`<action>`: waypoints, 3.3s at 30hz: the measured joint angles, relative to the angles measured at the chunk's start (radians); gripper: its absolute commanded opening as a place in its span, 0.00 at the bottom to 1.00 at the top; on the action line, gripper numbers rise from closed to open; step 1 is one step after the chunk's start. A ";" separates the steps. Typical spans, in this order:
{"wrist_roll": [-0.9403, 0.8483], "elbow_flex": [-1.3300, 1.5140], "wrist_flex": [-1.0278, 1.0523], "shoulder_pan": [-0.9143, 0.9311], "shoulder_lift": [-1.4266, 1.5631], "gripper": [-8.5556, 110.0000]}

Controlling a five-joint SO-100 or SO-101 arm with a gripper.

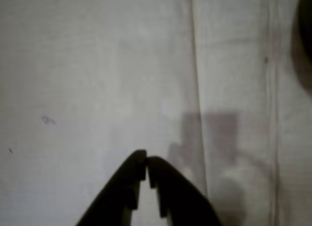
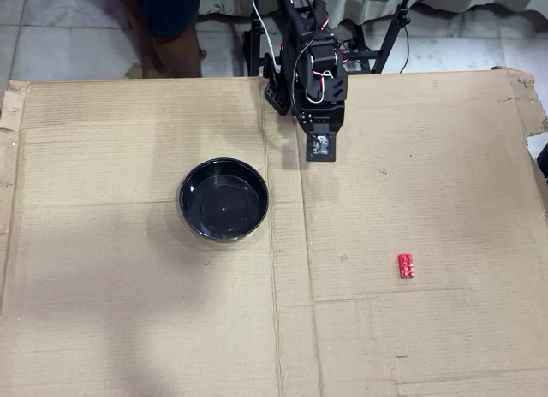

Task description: Grasp a lego block and put it in the bin.

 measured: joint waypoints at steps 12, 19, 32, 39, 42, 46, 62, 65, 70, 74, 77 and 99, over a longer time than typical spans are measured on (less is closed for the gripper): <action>0.000 -0.023 -0.213 -0.025 -0.110 0.23; 0.000 -0.110 -0.239 -0.095 -0.193 0.23; 0.008 -0.390 -0.245 -0.227 -0.517 0.23; 0.008 -0.532 -0.245 -0.265 -0.676 0.23; 0.008 -0.598 -0.245 -0.261 -0.752 0.23; 0.008 -0.699 -0.245 -0.285 -0.851 0.23; 0.008 -1.065 -0.247 -0.284 -1.206 0.23; 0.008 -1.121 -0.247 -0.285 -1.252 0.23; 0.008 -1.220 -0.247 -0.307 -1.338 0.23; 0.008 -1.289 -0.247 -0.321 -1.404 0.23; 0.008 -1.341 -0.247 -0.325 -1.454 0.23; 0.008 -1.701 -0.247 -0.342 -1.782 0.23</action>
